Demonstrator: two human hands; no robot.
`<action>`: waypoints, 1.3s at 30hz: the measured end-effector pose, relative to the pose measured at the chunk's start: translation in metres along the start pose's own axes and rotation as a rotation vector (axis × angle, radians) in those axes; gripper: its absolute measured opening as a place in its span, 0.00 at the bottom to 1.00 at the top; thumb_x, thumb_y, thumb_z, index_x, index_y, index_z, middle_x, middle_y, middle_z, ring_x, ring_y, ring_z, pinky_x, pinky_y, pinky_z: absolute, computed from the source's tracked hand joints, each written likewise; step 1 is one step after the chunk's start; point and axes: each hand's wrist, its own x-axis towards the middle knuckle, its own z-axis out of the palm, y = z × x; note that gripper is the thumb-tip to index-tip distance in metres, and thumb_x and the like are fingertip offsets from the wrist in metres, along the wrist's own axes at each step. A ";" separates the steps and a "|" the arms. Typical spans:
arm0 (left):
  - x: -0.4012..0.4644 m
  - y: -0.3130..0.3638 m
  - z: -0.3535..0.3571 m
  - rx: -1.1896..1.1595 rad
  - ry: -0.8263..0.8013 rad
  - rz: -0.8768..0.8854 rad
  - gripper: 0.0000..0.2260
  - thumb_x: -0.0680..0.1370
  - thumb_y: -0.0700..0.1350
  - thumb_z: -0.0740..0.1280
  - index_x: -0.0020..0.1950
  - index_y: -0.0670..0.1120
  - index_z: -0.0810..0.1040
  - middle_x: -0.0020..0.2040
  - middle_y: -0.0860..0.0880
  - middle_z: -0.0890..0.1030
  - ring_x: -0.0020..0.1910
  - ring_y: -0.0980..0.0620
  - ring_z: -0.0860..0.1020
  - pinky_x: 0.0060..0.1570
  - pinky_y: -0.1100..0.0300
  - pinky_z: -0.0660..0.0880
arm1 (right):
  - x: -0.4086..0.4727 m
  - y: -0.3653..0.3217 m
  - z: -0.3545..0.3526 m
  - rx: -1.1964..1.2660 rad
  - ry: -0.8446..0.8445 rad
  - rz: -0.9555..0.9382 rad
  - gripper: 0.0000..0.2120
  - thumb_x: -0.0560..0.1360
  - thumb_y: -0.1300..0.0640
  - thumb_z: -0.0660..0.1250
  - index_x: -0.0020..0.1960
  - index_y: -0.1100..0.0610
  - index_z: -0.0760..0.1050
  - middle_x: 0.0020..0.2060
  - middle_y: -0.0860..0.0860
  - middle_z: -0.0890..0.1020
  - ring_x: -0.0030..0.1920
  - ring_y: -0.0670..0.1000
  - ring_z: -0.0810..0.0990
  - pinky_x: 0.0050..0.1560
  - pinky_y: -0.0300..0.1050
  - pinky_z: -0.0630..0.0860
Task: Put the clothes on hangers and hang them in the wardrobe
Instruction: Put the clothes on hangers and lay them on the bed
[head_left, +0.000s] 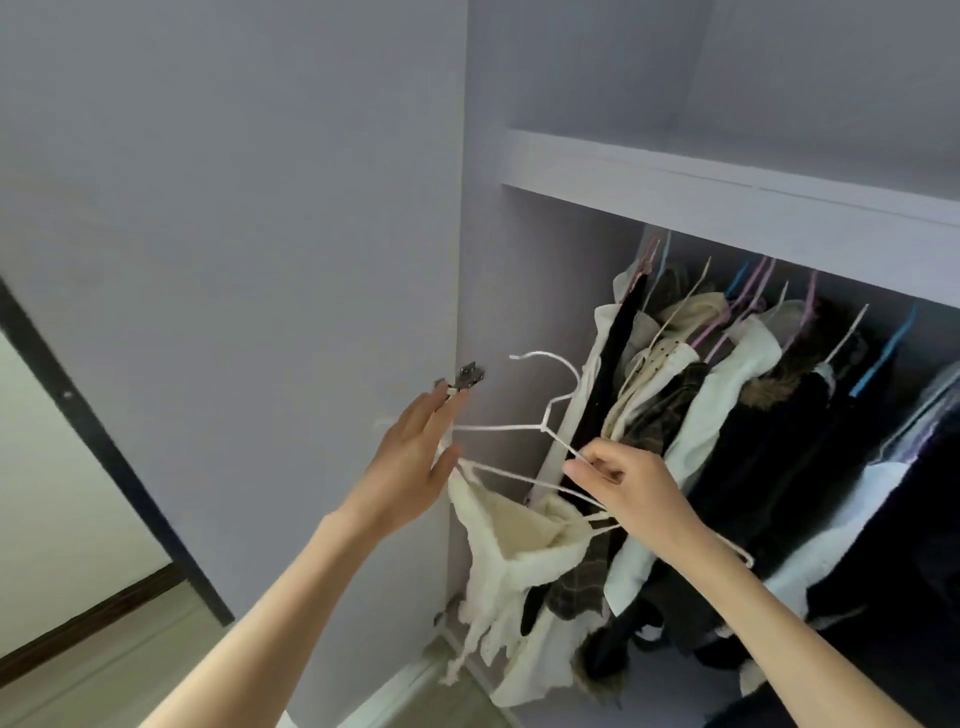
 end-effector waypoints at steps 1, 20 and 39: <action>-0.009 0.006 -0.003 0.009 -0.003 0.004 0.25 0.80 0.46 0.60 0.75 0.51 0.56 0.76 0.49 0.56 0.75 0.50 0.53 0.71 0.57 0.52 | -0.007 -0.006 0.000 -0.017 0.019 -0.045 0.11 0.74 0.50 0.67 0.34 0.50 0.73 0.25 0.44 0.73 0.28 0.44 0.70 0.33 0.39 0.66; -0.421 0.021 -0.190 0.354 0.619 -0.636 0.14 0.74 0.61 0.57 0.42 0.54 0.76 0.34 0.58 0.76 0.31 0.62 0.73 0.32 0.60 0.71 | -0.087 -0.262 0.225 0.262 -0.293 -0.514 0.06 0.72 0.54 0.70 0.39 0.55 0.82 0.30 0.48 0.79 0.38 0.51 0.75 0.44 0.48 0.71; -0.662 0.197 -0.370 1.118 1.250 -1.227 0.11 0.74 0.52 0.63 0.41 0.45 0.78 0.37 0.51 0.78 0.35 0.49 0.76 0.38 0.52 0.76 | -0.274 -0.630 0.363 0.893 -0.760 -1.100 0.08 0.72 0.53 0.70 0.43 0.58 0.82 0.32 0.45 0.78 0.31 0.39 0.74 0.38 0.35 0.69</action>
